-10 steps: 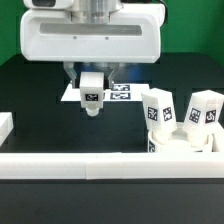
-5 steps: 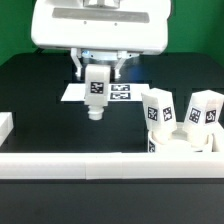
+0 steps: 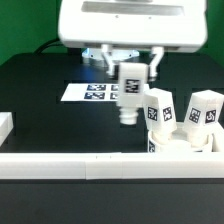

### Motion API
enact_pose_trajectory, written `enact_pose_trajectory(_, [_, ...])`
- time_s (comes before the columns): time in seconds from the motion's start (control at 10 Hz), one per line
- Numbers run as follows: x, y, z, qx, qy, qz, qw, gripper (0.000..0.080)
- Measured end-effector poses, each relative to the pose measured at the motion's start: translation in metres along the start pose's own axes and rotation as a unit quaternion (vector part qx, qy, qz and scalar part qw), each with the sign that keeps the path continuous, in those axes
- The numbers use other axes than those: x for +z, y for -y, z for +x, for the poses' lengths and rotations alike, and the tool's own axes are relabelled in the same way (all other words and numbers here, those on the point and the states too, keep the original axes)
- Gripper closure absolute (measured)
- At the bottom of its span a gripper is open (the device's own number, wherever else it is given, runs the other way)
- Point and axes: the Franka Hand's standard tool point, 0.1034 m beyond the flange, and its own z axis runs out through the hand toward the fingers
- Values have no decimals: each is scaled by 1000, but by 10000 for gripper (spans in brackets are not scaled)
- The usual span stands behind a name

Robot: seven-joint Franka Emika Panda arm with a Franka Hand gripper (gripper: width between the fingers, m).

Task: Assemble stool

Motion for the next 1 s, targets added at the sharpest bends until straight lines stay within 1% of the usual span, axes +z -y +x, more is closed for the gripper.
enact_pose_trajectory(0.1, [4,10,6,1,-9,3,1000,462])
enact_pose_trajectory(0.2, [6,7,2,-3,-6,1,1000,462])
enact_pose_trajectory(0.5, [6,8,1,-3,-5,2,1000,462])
enact_pose_trajectory(0.6, [5,24,-2,19,-3,9,1000,462])
enact_pose_trajectory(0.7, [4,45,-2,16,-2,17,1000,462])
enact_pose_trajectory(0.8, [4,55,0,11,1,22,1000,462])
enact_pose_trajectory(0.9, [5,57,0,10,3,23,1000,462])
enact_pose_trajectory(1.0, [6,57,-2,11,20,26,999,462])
